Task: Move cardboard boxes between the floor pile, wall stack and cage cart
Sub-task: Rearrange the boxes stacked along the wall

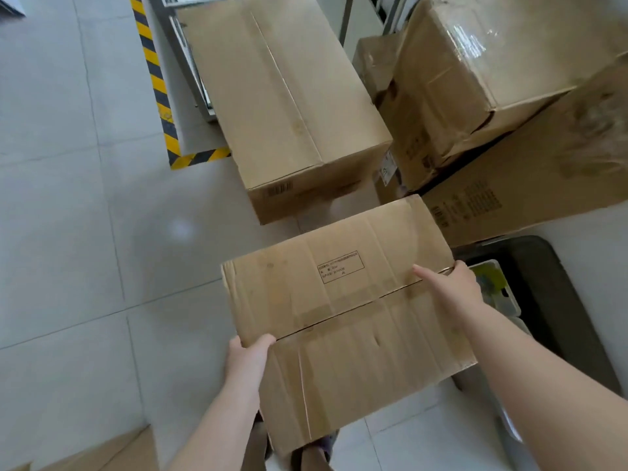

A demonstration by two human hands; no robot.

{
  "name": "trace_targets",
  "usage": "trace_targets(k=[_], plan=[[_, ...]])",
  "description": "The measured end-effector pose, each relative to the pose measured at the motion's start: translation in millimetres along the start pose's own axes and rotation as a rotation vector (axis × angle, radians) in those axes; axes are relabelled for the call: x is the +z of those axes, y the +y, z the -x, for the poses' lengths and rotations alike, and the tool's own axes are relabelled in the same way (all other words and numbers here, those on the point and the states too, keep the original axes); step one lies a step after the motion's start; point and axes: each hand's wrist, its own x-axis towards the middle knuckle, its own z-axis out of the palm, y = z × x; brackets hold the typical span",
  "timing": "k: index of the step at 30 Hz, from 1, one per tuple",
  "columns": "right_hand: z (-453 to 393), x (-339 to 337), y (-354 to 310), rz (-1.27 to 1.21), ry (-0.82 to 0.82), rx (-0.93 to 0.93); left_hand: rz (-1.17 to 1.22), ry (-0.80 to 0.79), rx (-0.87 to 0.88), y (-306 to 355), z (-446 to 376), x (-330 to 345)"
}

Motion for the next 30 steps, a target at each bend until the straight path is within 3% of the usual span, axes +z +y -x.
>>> trace_targets(k=[5, 7, 12, 14, 22, 26, 30], plan=[[-43.7, 103.0, 22.2, 0.243, -0.370, 0.031, -0.177, -0.043, -0.077, -7.8, -97.6, 57.0], [-29.7, 148.2, 39.2, 0.326, -0.429, 0.013, -0.287, -0.050, -0.092, -17.0, -111.9, 70.0], [-5.1, 202.5, 67.2, 0.339, -0.344, 0.047, -0.285, -0.166, -0.334, -46.4, -119.2, 86.3], [-6.6, 206.5, 63.9, 0.331, -0.318, 0.025, -0.247, -0.198, -0.351, -54.4, -126.6, 93.0], [-47.1, 196.2, 8.3, 0.270, -0.210, -0.055, -0.242, -0.186, -0.047, -17.2, -161.5, 111.6], [-65.6, 186.3, -10.3, 0.322, -0.229, -0.048, -0.312, -0.246, -0.012, 7.0, -154.9, 114.1], [-47.0, 177.0, -15.5, 0.397, -0.273, -0.040, -0.286, -0.184, 0.042, 23.6, -132.4, 95.9]])
